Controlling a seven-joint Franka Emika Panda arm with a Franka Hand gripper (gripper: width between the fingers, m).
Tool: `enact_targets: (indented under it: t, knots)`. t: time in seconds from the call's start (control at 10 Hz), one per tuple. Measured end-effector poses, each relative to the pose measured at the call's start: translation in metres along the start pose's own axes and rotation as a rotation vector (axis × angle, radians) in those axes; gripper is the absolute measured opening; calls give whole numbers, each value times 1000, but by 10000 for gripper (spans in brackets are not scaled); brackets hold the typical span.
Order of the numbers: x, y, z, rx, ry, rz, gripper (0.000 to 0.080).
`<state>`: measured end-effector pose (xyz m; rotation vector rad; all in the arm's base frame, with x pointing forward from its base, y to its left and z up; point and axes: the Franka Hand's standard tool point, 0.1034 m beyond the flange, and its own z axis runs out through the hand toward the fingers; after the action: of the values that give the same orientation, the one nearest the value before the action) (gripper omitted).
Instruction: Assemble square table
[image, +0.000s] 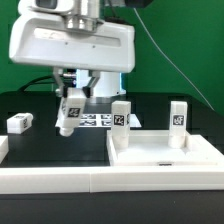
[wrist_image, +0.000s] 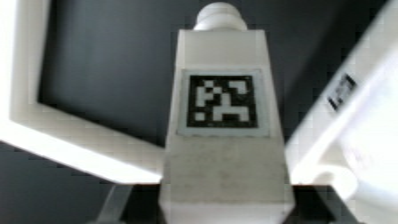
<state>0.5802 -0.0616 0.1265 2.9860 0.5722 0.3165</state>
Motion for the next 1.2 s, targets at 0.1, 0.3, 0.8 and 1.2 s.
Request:
enact_targets:
  t: [0.1,0.3,0.8,1.2]
  knots:
    - [-3,1,2,-1,-4,-1,291]
    - [-4,1,3,0,-6,0,291]
    - [24,-39,1,102,-89,51,291]
    - [53,-75,-7,98,-91,129,291]
